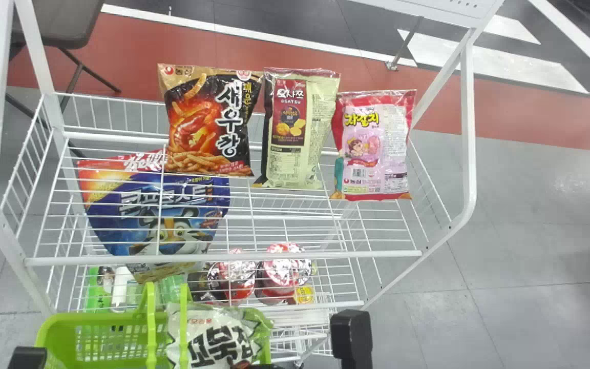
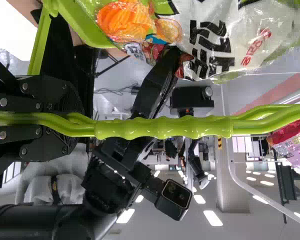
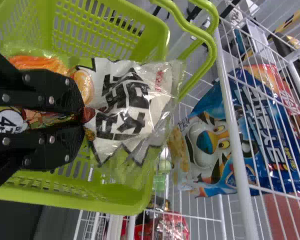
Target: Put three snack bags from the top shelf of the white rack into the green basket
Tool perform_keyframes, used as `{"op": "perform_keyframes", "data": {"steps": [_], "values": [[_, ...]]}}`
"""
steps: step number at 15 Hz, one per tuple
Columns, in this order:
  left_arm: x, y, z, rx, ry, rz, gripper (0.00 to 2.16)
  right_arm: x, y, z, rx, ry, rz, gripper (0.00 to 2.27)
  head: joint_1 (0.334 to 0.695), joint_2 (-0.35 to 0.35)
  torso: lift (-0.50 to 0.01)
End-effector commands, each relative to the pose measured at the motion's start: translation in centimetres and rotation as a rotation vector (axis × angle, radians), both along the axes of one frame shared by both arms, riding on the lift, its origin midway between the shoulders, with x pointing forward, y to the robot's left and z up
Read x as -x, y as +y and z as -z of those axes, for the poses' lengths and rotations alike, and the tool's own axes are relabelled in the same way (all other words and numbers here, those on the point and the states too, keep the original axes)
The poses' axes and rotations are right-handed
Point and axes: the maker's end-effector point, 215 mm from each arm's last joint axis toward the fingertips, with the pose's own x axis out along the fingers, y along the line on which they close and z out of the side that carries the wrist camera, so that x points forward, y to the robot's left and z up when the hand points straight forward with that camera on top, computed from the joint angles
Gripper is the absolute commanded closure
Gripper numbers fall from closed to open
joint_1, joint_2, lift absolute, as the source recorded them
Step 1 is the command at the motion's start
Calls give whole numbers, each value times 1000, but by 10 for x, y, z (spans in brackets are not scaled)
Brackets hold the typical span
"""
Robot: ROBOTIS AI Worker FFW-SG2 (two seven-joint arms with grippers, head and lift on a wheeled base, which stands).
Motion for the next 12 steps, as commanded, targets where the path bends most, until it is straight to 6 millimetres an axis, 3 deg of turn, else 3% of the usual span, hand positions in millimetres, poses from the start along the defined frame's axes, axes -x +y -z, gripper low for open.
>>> {"op": "perform_keyframes", "data": {"steps": [1, 3, 5, 7, 9, 12], "values": [[0, 0, 0, 0, 1, -1, 2148, -2, -14, -7, 38, -23, 21, 39, 695, -350, 0], [0, 0, 0, 0, 1, -1, 2148, -2, -21, -11, 56, -32, 27, 53, 695, -350, 0], [0, 0, 0, 1, 1, -1, 2148, -17, -25, -26, 56, -106, 42, 53, 695, -350, 0], [0, 0, 0, 1, 1, -1, 2148, -51, -28, -55, 44, -256, 67, 53, 695, -350, 0], [0, 0, 0, 0, 1, -1, 2148, -98, -31, -95, 34, -453, 105, 63, 695, -350, 0], [3, -3, 3, -10, 3, 9, 2148, -174, -13, -134, 21, -645, 129, 70, 695, -350, 0]]}}
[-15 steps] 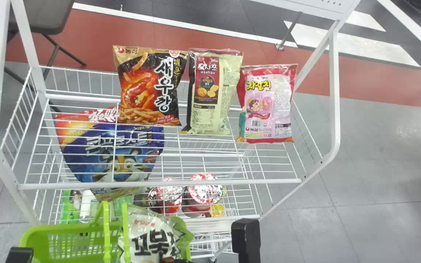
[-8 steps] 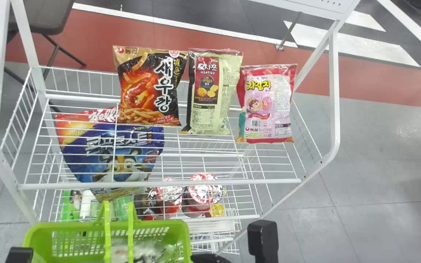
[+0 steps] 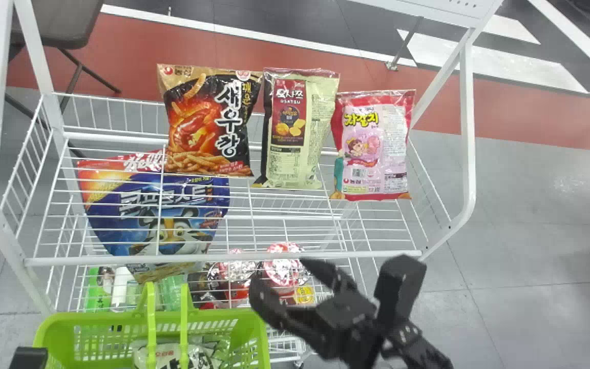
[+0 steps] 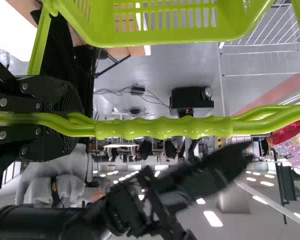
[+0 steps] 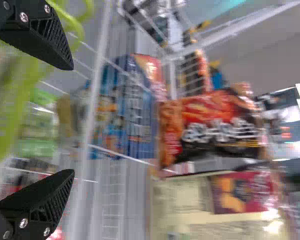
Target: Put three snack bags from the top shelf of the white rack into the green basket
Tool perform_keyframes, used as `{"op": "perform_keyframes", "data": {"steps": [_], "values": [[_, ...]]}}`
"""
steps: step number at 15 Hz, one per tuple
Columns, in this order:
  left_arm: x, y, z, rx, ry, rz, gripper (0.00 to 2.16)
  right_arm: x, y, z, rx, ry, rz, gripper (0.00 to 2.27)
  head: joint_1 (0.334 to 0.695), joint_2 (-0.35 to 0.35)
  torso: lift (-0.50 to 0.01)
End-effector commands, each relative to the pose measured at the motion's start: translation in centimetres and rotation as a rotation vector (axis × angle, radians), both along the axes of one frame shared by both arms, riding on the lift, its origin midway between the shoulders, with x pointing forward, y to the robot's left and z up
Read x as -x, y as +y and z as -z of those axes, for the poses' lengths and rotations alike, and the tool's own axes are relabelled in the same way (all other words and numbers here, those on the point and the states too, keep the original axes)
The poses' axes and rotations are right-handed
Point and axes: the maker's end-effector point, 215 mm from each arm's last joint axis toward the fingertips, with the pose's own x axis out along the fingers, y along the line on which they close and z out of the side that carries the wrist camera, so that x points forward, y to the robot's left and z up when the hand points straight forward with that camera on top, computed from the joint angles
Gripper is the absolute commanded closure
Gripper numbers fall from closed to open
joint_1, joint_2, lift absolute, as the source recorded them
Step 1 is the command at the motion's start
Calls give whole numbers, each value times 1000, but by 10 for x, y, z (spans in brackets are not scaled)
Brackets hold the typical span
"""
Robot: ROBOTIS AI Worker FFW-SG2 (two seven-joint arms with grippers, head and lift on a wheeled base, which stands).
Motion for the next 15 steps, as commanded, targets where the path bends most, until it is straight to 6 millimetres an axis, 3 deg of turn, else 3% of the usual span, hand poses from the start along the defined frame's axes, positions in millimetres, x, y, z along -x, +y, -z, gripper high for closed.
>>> {"op": "perform_keyframes", "data": {"steps": [1, 4, 8, 11, 13, 15], "values": [[3, -2, 2, -7, 2, 9, 2148, -55, 21, -28, 7, -141, 4, 93, 695, -350, 0], [2, -2, 3, -8, 5, 8, 2148, -116, 52, -48, 96, -264, 43, 157, 695, -289, 0], [-3, 2, 3, -11, 4, 10, 2148, -183, 82, -40, 201, -295, 128, 194, 695, -186, 0], [-5, 8, 1, -8, 8, 6, 2148, -217, 89, -28, 247, -287, 120, 194, 695, -121, 0], [-7, 11, 2, -11, 9, -2, 2148, -228, 86, -32, 276, -318, 154, 194, 695, -107, 0], [-9, 13, 2, -12, 5, -6, 2148, -243, 80, -21, 313, -293, 159, 313, 695, -102, 0]]}}
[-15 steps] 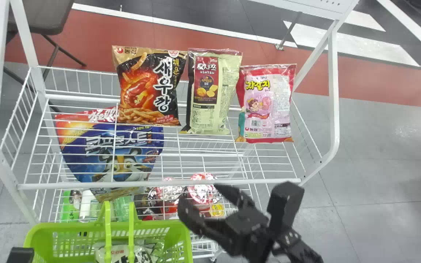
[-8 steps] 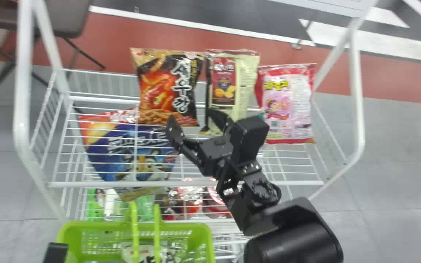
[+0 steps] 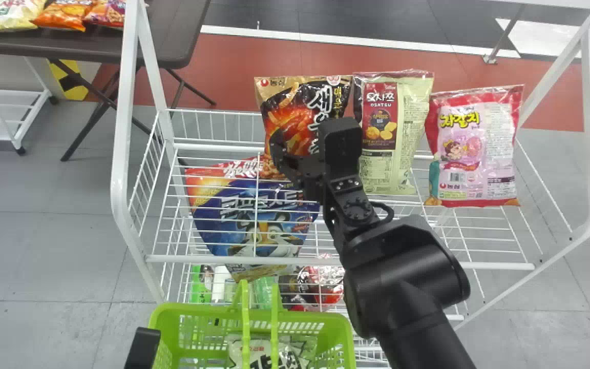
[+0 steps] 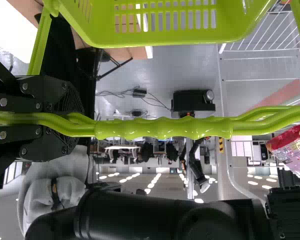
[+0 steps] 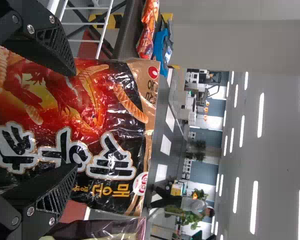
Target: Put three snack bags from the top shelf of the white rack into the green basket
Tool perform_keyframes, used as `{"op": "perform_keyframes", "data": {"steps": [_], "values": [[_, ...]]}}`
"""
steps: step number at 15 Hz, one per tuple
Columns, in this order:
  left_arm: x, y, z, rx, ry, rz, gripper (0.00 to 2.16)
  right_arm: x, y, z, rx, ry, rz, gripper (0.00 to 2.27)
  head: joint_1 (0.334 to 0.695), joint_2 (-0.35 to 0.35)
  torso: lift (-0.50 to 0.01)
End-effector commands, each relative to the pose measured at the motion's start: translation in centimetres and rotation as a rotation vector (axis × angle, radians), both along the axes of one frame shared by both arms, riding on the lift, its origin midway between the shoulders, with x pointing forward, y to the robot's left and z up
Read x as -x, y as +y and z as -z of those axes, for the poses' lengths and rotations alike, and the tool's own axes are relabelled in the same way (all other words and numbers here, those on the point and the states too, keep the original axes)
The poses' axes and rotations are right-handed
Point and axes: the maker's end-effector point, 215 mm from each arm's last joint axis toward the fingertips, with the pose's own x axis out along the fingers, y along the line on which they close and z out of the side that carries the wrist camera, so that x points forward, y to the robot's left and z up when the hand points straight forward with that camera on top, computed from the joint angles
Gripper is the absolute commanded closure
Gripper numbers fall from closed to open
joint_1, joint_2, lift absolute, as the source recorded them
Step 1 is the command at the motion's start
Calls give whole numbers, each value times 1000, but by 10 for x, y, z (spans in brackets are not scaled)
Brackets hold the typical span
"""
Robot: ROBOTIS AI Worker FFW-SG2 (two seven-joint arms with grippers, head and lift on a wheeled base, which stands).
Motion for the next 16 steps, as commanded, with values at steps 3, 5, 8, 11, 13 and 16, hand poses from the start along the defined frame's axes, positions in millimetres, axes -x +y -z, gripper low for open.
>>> {"op": "perform_keyframes", "data": {"steps": [3, 5, 8, 11, 13, 16], "values": [[-5, 3, 2, 1, 6, -11, 2148, -4, 1, 19, 23, 56, -12, 1986, 695, -99, 0], [-6, 4, 3, 1, 9, -13, 2148, 10, 17, 3, -7, 1, -39, 2020, 695, -93, 0], [-8, 5, 3, -1, 5, -14, 2148, 28, 24, -16, -44, -44, -52, 2047, 695, -70, 0], [-8, 5, 3, 0, 5, -16, 2148, 54, 27, -32, -82, -54, -59, 2047, 695, -59, 0], [-9, 7, 3, -3, 5, -21, 2148, 80, 13, -38, -79, -37, -63, 2047, 695, -57, 0], [-12, 7, 5, -8, 1, -29, 2148, 130, -19, -35, -77, 37, -62, 2047, 695, -78, 0]]}}
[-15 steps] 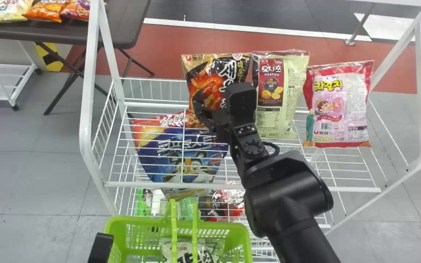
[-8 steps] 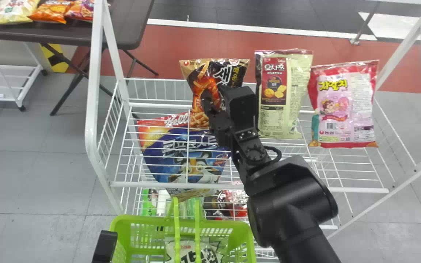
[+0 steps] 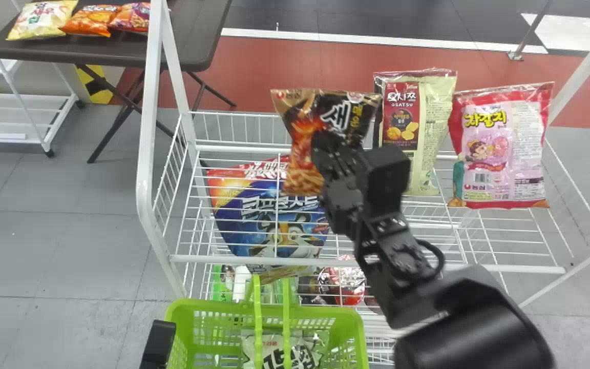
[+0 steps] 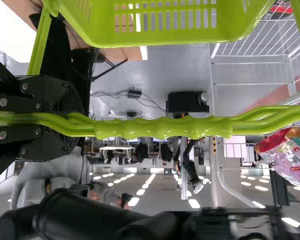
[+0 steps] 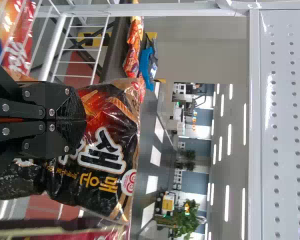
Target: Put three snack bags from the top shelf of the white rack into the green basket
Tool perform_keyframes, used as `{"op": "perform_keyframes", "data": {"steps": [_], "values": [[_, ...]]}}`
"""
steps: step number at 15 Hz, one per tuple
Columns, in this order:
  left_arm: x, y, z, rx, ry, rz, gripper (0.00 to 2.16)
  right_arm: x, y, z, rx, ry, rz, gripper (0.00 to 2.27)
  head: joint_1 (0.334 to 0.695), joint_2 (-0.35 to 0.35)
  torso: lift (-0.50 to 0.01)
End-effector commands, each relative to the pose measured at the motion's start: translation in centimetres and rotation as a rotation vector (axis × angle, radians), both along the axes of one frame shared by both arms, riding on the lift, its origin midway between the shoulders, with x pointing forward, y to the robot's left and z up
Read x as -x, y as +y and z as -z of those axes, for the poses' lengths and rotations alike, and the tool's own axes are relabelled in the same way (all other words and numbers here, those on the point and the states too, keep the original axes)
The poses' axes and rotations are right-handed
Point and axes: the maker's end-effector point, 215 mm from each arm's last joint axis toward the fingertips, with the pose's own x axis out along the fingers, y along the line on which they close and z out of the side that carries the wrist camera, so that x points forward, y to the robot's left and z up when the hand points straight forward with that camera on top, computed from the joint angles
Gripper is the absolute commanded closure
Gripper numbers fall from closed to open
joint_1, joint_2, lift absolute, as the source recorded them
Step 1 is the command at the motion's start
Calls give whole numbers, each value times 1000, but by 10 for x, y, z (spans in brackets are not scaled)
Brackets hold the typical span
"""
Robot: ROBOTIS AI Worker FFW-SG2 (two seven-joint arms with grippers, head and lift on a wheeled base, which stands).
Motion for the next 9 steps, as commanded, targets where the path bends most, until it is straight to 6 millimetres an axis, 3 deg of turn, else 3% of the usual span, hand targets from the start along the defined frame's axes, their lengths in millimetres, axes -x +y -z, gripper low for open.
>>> {"op": "perform_keyframes", "data": {"steps": [1, 2, 5, 8, 9], "values": [[-2, -2, 1, -3, -4, -5, 2148, 47, -22, 4, -5, 69, -18, 2047, 695, -90, 0], [-4, -1, 2, -8, -6, -5, 2148, 67, -34, 12, -12, 122, -25, 2047, 695, -108, 0], [-5, 0, 7, -24, -7, -7, 2148, 119, -67, 8, -68, 182, -30, 2047, 695, -198, 0], [-5, 1, 9, -34, -7, -13, 2148, 170, -75, -13, -107, 188, -80, 2047, 695, -265, 0], [-5, 0, 9, -35, -13, -15, 2148, 182, -75, -10, -115, 215, -97, 2047, 695, -300, 0]]}}
